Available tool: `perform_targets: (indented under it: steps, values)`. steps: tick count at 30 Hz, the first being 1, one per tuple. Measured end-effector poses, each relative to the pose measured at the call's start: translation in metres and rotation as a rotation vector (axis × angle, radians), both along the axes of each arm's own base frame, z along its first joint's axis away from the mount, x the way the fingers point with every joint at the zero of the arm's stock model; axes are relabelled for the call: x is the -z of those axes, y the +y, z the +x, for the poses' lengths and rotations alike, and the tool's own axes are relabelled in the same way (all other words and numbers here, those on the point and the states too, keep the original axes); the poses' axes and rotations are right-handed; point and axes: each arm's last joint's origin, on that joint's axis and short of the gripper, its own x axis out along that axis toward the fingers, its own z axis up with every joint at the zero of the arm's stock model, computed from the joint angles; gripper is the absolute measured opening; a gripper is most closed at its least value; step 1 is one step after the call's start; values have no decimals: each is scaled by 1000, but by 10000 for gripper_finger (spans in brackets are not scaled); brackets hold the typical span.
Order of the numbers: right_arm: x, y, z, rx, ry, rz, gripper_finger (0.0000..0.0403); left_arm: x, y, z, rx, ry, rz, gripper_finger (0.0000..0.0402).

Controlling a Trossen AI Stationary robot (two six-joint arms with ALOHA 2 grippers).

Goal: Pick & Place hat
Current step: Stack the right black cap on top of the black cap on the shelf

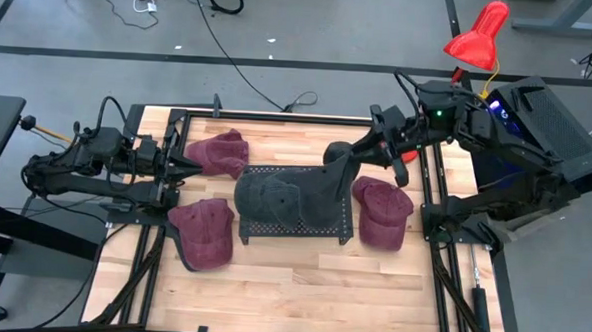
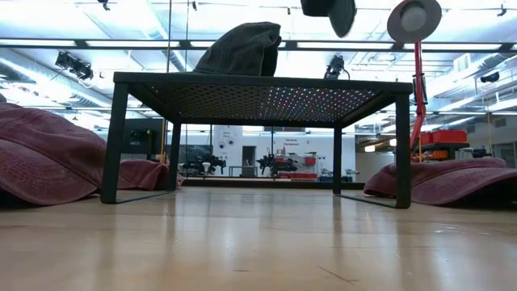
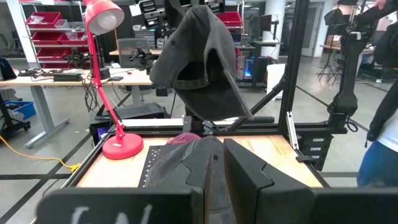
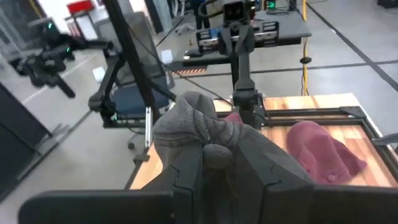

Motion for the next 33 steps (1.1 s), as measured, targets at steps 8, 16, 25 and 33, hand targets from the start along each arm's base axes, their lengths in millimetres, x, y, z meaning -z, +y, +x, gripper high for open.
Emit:
perform_targets:
  steps: [8,16,25,33]
  values:
    - [10,20,-5,-195,57,-107,67,0,0,0,0,0,0,48]
    - [17,30,-7,-297,72,-242,67,0,0,0,0,0,0,48]
    - [35,36,-17,-314,248,-429,67,0,0,0,0,-1,0,48]
    - [43,36,-25,-290,378,-504,67,0,0,0,0,-1,0,48]
